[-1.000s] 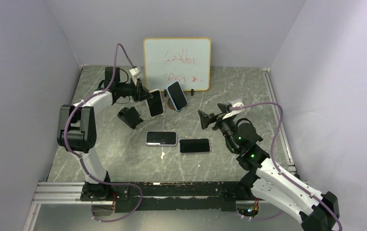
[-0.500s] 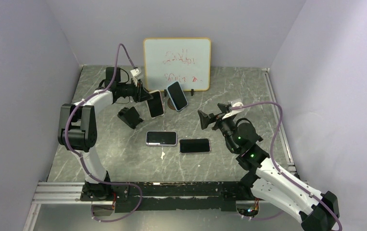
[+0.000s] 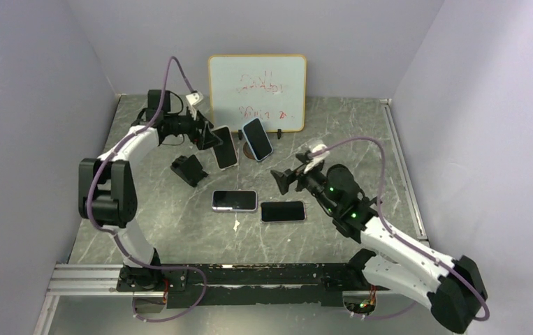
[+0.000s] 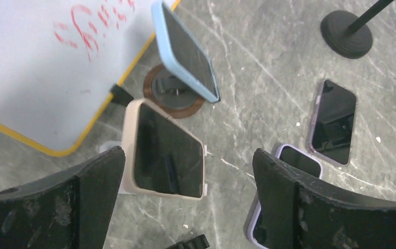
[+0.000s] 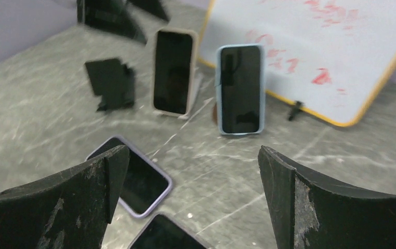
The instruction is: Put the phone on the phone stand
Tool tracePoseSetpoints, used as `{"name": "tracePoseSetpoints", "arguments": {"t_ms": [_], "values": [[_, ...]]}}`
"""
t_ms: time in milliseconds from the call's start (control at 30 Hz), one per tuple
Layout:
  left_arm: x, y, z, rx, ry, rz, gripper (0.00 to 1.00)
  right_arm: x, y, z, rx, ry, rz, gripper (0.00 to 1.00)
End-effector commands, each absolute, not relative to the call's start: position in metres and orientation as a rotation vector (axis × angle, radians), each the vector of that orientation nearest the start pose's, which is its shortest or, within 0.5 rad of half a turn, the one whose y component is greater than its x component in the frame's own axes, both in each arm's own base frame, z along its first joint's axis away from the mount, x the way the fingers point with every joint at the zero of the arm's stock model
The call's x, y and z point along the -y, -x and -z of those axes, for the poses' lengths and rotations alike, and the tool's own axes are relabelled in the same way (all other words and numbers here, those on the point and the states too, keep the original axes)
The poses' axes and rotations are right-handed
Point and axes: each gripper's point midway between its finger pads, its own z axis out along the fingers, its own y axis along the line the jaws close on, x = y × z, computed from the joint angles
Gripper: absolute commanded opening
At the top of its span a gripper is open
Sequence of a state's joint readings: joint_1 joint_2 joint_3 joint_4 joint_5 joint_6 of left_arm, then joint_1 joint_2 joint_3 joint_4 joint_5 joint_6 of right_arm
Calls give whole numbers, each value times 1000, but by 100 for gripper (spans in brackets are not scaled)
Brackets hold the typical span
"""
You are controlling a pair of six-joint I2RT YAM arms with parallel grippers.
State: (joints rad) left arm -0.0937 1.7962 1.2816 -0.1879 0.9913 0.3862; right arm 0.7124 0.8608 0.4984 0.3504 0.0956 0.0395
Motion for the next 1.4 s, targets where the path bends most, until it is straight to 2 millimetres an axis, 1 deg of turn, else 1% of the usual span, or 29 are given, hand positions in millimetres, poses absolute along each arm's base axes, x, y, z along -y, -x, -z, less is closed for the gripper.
{"name": "tracePoseSetpoints", "arguments": {"t_ms": [0,33,67,100,133,167,200,233,267,333,400,433,533,633,733,900,1000,1133,1267,1367], "values": [[177,-407,-249,-1633,-1032,854,98,-264,-255,-234,-1479,781,-657,100],[175,-405,-262,-1629,-1019,833,98,-270,-255,-228,-1485,837,-666,100],[174,-401,-277,-1615,-999,813,98,-278,-253,-218,-1508,914,-676,100],[171,-400,-292,-1616,-946,786,98,-286,-250,-208,-1539,1000,-703,100],[164,-402,-312,-1608,-865,716,98,-297,-251,-203,-1561,1068,-727,100],[160,-398,-330,-1597,-779,699,98,-302,-249,-199,-1569,1125,-744,100],[147,-402,-343,-1599,-636,630,98,-308,-251,-185,-1606,1178,-747,100],[140,-398,-355,-1574,-527,617,98,-312,-251,-176,-1629,1221,-740,100],[134,-392,-363,-1554,-416,626,98,-315,-253,-169,-1640,1268,-727,100],[121,-379,-371,-1528,-247,625,98,-322,-251,-152,-1671,1377,-732,100],[111,-364,-373,-1511,-87,656,98,-333,-250,-132,-1697,1495,-723,99],[110,-357,-370,-1508,-47,686,98,-335,-248,-117,-1725,1558,-713,99],[114,-337,-348,-1533,43,783,98,-338,-247,-81,-1824,1690,-658,98],[120,-321,-326,-1534,97,870,98,-343,-253,-59,-1864,1735,-599,98],[118,-312,-307,-1557,119,865,98,-352,-255,-50,-1850,1753,-570,98],[115,-298,-282,-1601,106,833,98,-362,-260,-38,-1863,1770,-506,99],[114,-294,-263,-1638,99,817,98,-368,-262,-33,-1862,1779,-474,100],[115,-292,-245,-1678,89,811,98,-375,-269,-30,-1853,1780,-433,100],[120,-290,-241,-1680,85,847,98,-380,-274,-33,-1844,1790,-421,100],[120,-290,-242,-1678,79,845,98,-381,-275,-28,-1845,1817,-414,100]]}}
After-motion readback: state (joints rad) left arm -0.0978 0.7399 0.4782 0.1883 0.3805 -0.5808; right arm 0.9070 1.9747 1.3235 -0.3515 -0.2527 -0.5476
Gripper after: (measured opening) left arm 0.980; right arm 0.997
